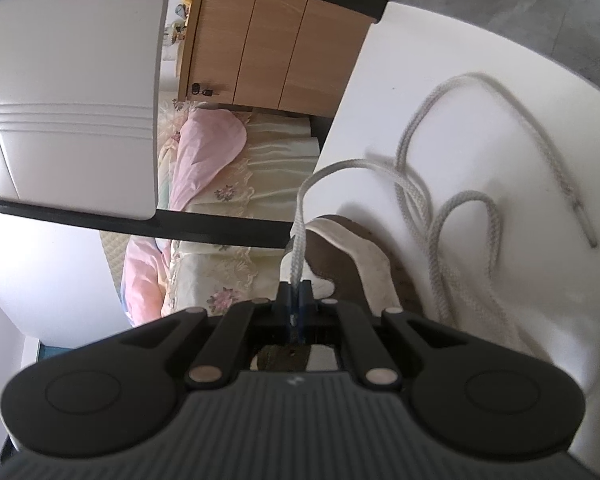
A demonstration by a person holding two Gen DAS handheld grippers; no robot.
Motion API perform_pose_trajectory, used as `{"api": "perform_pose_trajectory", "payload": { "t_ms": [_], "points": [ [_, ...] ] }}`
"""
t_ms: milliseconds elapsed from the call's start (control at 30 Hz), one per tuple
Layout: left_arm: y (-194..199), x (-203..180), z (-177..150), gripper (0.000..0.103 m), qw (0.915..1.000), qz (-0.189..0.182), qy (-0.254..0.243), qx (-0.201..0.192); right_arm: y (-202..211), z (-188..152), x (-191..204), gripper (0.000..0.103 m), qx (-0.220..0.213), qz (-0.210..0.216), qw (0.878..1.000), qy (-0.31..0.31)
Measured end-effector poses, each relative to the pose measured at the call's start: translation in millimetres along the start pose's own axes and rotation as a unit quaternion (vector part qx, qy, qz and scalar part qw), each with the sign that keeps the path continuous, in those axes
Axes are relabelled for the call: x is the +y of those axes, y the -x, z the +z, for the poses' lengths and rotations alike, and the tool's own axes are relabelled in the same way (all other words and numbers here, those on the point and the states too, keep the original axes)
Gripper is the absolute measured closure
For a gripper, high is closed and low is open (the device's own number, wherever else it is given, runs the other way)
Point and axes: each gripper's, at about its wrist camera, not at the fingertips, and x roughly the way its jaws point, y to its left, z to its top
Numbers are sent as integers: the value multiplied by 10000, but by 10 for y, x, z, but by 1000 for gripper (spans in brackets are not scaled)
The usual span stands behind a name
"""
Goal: Lace up shoes with both hands
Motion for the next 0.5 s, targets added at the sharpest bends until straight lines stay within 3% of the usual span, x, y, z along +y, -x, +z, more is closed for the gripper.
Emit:
{"api": "perform_pose_trajectory", "payload": {
  "t_ms": [133,267,500],
  "points": [
    [-23,7,26,99,10000,-70,-12,-15,-12,-2,-54,99,39,-81,9998,-204],
    [-29,27,11,99,9999,-105,6,-18,-44,2,-96,99,150,100,9984,-538],
    [-36,39,16,99,9999,-155,-17,13,-66,20,-76,96,251,156,9978,-589]
  ]
}}
